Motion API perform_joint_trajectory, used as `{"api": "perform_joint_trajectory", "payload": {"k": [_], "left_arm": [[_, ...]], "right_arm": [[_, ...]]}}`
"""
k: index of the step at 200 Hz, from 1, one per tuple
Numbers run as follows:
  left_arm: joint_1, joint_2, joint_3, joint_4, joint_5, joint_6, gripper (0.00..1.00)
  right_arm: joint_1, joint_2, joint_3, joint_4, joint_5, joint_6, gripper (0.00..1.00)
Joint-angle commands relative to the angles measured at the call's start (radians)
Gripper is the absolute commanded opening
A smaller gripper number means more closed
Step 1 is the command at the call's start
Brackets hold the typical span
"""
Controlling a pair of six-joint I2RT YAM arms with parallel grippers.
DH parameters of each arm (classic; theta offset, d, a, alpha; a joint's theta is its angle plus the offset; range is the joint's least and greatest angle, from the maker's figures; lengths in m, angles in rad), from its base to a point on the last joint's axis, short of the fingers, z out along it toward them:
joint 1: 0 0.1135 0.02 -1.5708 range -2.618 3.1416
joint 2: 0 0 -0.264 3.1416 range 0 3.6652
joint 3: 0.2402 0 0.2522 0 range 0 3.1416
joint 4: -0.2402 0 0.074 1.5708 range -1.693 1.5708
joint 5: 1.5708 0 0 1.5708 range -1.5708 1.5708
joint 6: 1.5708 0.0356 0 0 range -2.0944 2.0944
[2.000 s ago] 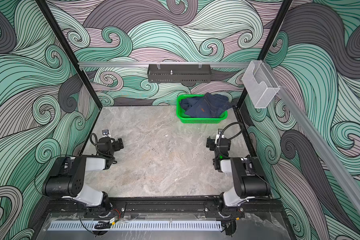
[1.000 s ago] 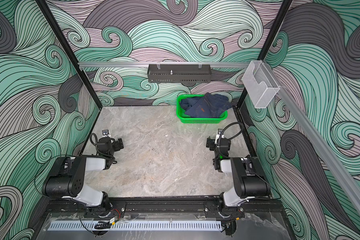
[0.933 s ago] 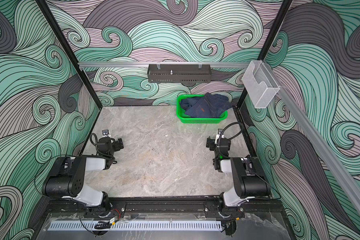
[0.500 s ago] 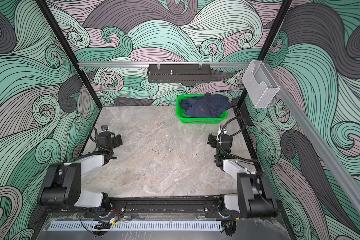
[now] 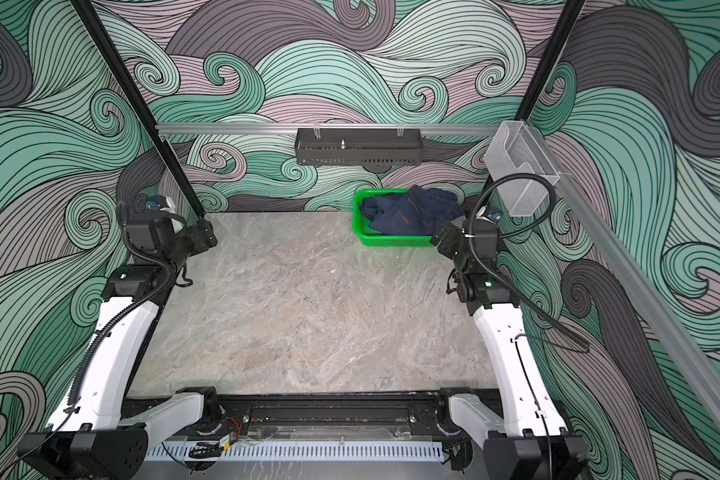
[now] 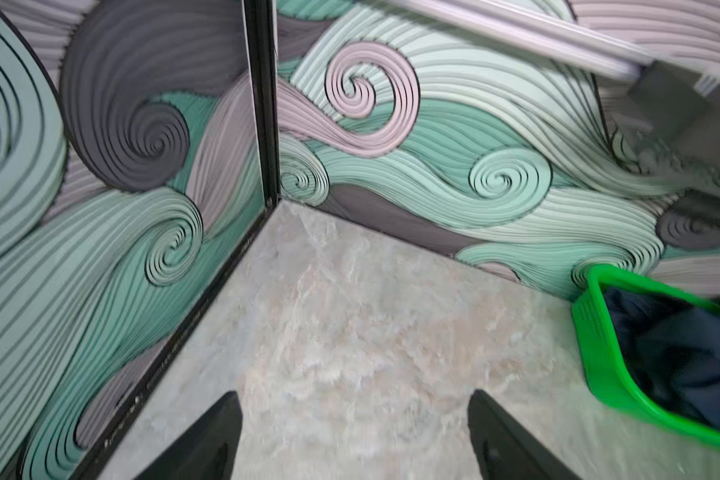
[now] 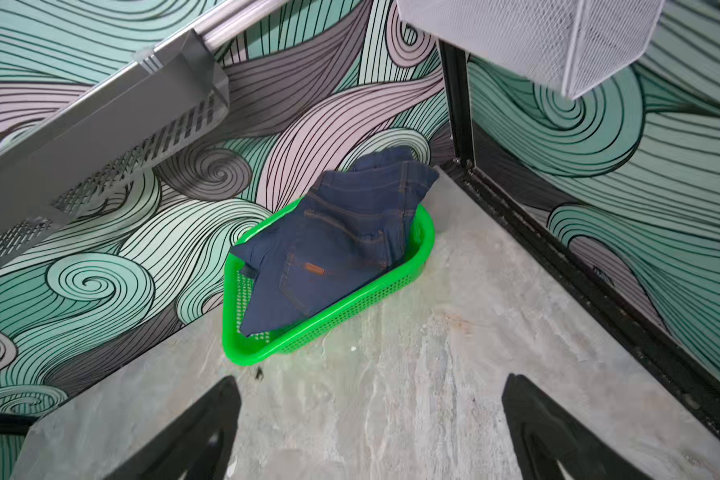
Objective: Fold and stack the trousers
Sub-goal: 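Reach the right gripper into the green basket and grasp the jeans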
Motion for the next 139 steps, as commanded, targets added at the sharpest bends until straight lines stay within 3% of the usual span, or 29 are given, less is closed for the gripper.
{"api": "perform_joint_trajectory", "payload": {"k": [1,42,66,74,104,139], "left_arm": [[-0.005,-0.008,0.007,-0.158,0.092,-0.067,0.87],[-0.003,0.12,0.017,-0.139,0.247,-0.183,0.84],[-0.005,0.214,0.027,-0.074,0.403,-0.246,0.84],[-0.007,0.238,0.023,-0.043,0.442,-0.262,0.89],[-0.031,0.301,0.036,0.004,0.458,-0.282,0.98],[-0.035,0.324,0.037,0.012,0.485,-0.304,0.99]], "right_arm": [[0.003,0.079,0.052,-0.173,-0.113,0.072,0.99],[0.003,0.286,0.149,-0.178,-0.185,0.137,0.99],[0.004,0.4,0.2,-0.129,-0.201,0.156,0.99],[0.005,0.435,0.216,-0.101,-0.204,0.167,0.99],[0.027,0.597,0.32,-0.015,-0.204,0.197,0.99],[0.083,0.829,0.542,0.021,-0.145,0.203,0.99]]}}
